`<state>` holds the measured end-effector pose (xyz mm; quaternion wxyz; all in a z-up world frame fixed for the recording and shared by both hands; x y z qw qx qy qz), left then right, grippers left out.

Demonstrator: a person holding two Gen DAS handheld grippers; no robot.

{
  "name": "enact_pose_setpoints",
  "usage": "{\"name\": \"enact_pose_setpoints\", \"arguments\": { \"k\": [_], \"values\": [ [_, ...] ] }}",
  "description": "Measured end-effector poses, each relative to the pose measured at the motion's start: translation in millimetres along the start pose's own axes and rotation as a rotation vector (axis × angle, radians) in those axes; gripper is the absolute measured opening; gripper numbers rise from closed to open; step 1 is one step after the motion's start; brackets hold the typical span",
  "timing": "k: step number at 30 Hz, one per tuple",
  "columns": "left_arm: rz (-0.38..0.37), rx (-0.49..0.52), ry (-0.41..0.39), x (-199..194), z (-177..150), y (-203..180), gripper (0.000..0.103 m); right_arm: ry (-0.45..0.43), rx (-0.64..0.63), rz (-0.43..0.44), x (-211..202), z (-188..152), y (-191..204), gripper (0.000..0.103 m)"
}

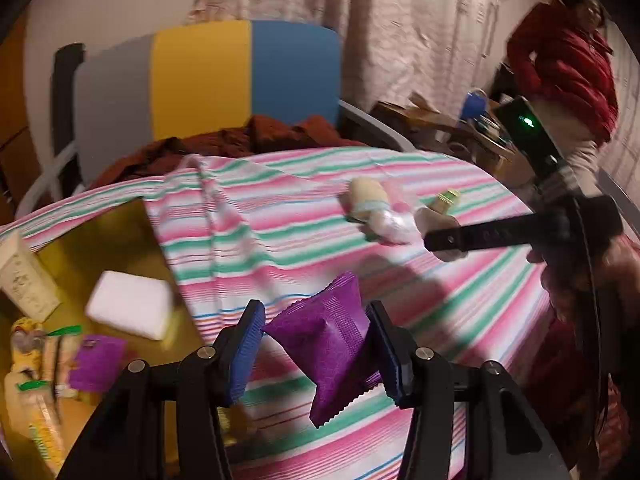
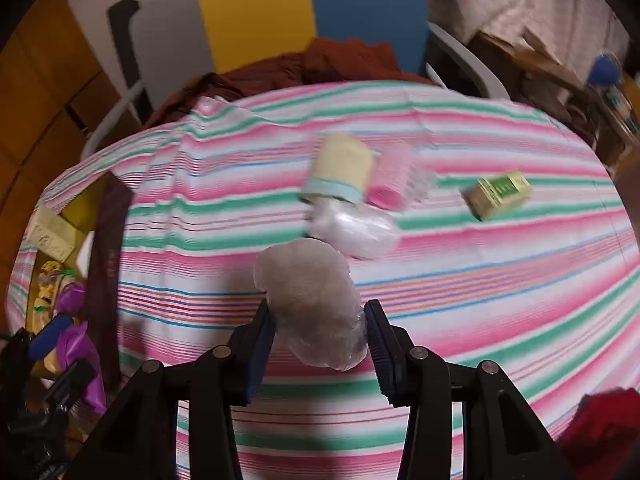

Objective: Organize objects
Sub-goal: 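Drop the purple sachet and plastic-wrapped ball into the gold tray with both tools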

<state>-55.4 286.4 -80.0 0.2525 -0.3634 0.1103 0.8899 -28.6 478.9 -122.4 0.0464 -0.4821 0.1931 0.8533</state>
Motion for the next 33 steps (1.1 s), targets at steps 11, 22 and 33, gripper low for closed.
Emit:
{"name": "enact_pose_setpoints", "arguments": {
  "k": [11, 22, 33],
  "values": [
    [0.148, -0.127, -0.03, -18.4, -7.3, 87.6, 0.053, -0.101, -0.142, 0.103, -0.4, 2.9, 104.6, 0.045],
    [0.31, -0.276, -0.01, -29.5, -31.7, 178.6, 0.053, -0.184, -0.328, 0.215, 0.3, -18.8, 217.5, 0.046],
    [0.337, -0.36, 0.001, -34.6, -35.2, 219.7, 0.054, -0.158, -0.382, 0.263, 15.4, -38.3, 261.0, 0.046]
  ]
}}
Point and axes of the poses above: each gripper's, at about its wrist camera, not at the fingertips, and x roughly the way its jaws point, y to its left, z to its top, the point moved 10 cm from there along x, roughly the way its jaws point, and after that the axes turned 11 degrees about z, right-handed, at the moved point
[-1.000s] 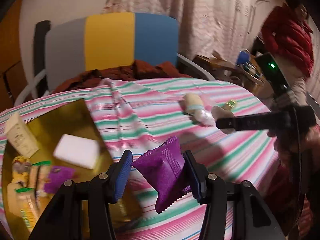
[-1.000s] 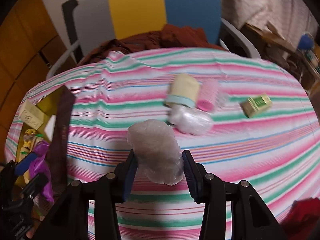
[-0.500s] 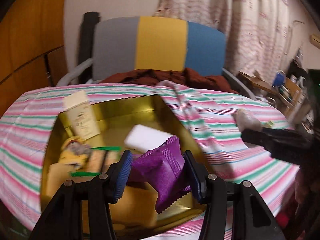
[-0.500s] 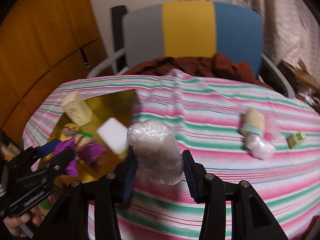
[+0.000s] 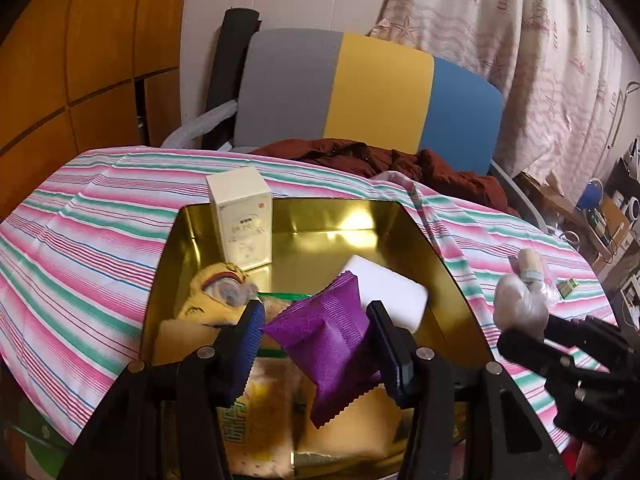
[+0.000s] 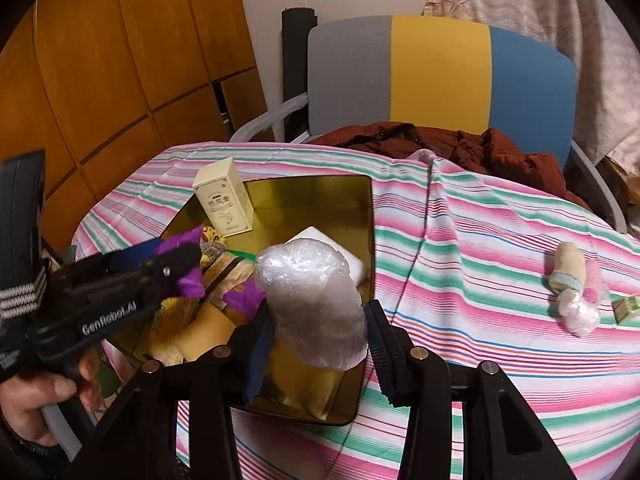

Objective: Organize objects
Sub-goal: 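Drop the purple sachet and plastic-wrapped ball into the gold tray with both tools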

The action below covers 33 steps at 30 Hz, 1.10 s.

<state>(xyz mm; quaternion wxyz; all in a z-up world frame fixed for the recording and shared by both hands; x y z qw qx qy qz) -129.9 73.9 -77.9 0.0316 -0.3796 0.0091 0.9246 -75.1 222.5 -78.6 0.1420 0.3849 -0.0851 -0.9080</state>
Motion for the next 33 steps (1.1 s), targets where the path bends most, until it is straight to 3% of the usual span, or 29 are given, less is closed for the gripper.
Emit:
{"name": "enact_pose_setpoints", "arguments": {
  "k": [8, 13, 17, 33],
  "values": [
    [0.044, 0.004, -0.003, 8.4, 4.9, 6.6, 0.056, 0.014, 0.004, 0.005, 8.1, -1.8, 2.2, 0.048],
    [0.038, -0.016, 0.018, 14.5, 5.2, 8.8, 0.068, 0.023, 0.008, 0.013, 13.9, -3.7, 4.1, 0.054],
    [0.042, -0.023, 0.025, 13.7, 3.3, 10.8, 0.068, 0.026, 0.003, 0.014, 15.3, -4.2, 6.0, 0.066],
    [0.069, 0.028, -0.011, -5.5, -4.1, -4.9, 0.068, 0.001, 0.009, -0.035, 6.5, -4.9, -3.5, 0.068]
  ]
}}
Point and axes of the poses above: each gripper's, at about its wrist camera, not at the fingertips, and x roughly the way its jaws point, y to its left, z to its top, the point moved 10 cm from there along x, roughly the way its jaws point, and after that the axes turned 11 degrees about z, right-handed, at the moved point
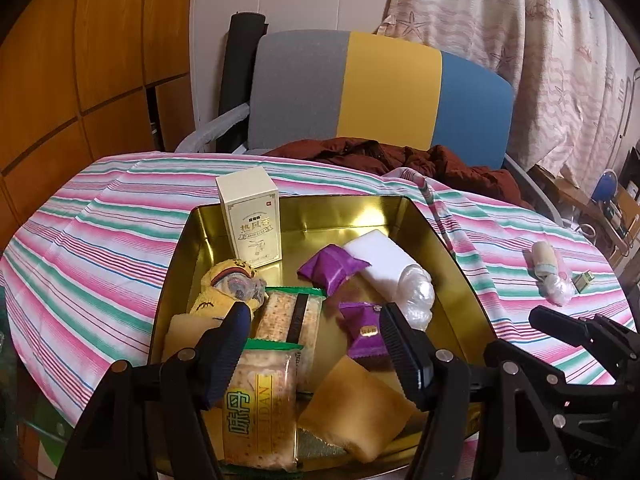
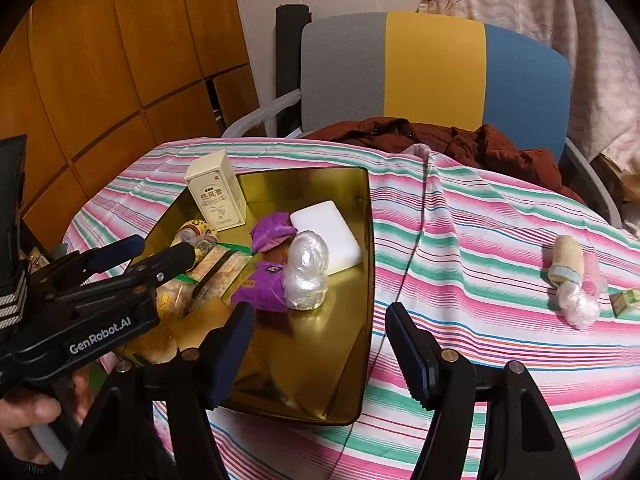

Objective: Organize objects
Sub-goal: 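Drop the purple sachet and plastic-wrapped ball into the gold tray with both tools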

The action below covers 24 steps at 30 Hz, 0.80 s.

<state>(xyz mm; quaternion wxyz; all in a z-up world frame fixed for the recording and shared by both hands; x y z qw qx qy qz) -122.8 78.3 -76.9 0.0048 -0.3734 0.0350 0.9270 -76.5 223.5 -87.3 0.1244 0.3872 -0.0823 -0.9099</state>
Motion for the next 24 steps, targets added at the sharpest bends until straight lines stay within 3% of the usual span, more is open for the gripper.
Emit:
{"name": "enact_pose_setpoints", "arguments": {
  "k": [24],
  "values": [
    [-0.034, 0.073, -0.023, -15.9, -7.7, -31.4, 0.068, -0.051, 0.059, -0.091, -22.9, 3.2, -39.6, 0.072]
  ]
}}
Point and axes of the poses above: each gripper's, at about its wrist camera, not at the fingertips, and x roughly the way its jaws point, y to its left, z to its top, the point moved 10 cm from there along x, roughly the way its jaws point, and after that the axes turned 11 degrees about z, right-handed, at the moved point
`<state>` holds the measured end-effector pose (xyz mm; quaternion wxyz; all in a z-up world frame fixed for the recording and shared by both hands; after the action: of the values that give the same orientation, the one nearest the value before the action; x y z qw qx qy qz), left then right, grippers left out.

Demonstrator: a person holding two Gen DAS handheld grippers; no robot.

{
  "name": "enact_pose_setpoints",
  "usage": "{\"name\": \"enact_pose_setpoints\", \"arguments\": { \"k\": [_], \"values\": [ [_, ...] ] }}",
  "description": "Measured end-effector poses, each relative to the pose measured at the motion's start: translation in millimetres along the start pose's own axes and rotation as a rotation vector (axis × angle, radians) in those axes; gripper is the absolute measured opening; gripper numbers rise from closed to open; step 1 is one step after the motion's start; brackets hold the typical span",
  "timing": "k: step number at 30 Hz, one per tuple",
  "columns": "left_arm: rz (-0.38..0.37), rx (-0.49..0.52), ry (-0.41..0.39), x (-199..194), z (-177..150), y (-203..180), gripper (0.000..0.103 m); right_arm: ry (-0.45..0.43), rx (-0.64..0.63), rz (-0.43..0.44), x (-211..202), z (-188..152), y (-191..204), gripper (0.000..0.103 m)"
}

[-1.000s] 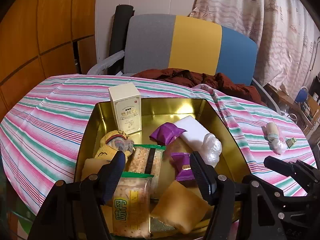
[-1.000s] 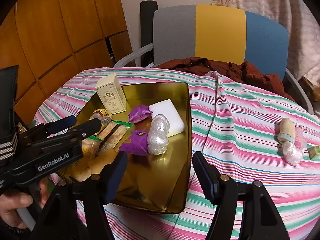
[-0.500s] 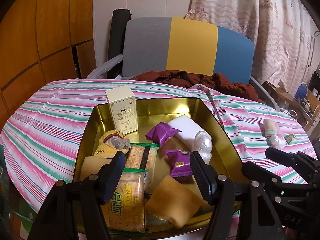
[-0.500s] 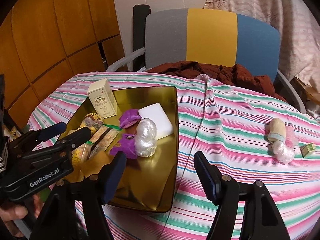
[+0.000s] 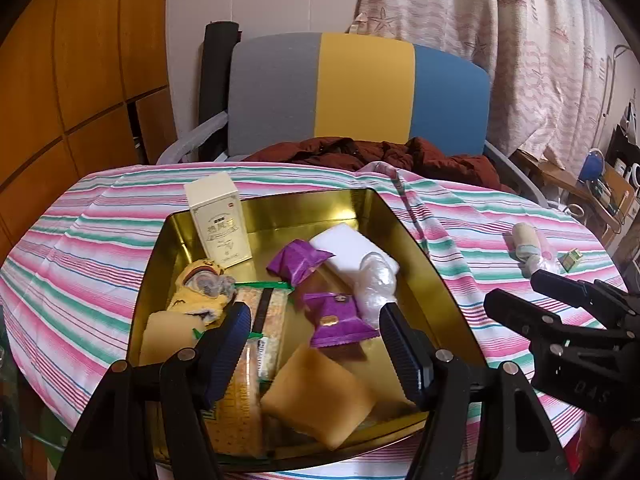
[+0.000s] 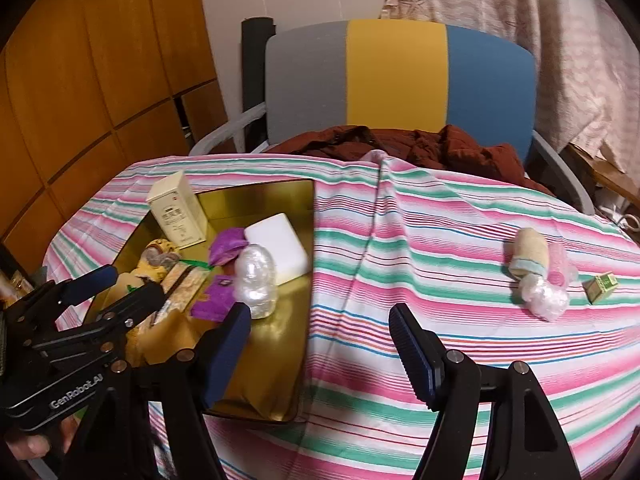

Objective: Organize objects
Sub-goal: 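Drop the purple sachet and plastic-wrapped ball into the gold tray with both tools, then move both open tools back toward the remaining items on the cloth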

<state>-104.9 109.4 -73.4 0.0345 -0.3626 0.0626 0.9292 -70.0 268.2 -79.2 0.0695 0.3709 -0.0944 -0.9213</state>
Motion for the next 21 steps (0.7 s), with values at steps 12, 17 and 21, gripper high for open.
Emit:
{"name": "enact_pose_setpoints", "arguments": {
  "k": [12, 17, 21],
  "values": [
    [-0.024, 0.039, 0.008, 0.2, -3.1, -21.5, 0.068, -0.031, 0.063, -0.093, -17.4, 8.4, -55.6, 0.074],
    [-0.033, 0.053, 0.006, -0.4, -1.0, -30.1, 0.068, -0.035, 0.072, -0.133, -23.3, 12.5, -74.6, 0.074],
    [-0.05, 0.069, 0.002, -1.3, 2.6, -41.1, 0.068, -0.026, 0.079, -0.158, -27.6, 13.8, -88.6, 0.076]
  ]
}}
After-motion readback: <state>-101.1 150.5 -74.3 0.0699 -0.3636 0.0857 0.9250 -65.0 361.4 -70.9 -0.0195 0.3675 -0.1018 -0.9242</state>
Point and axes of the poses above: each gripper's, at about its wrist camera, not at the fingertips, and x roughly the way its jaws point, y to its left, z to its top, the point moved 10 cm from there along x, roughly the way its jaws point, and after that the axes turned 11 degrees about z, right-handed, at the moved point
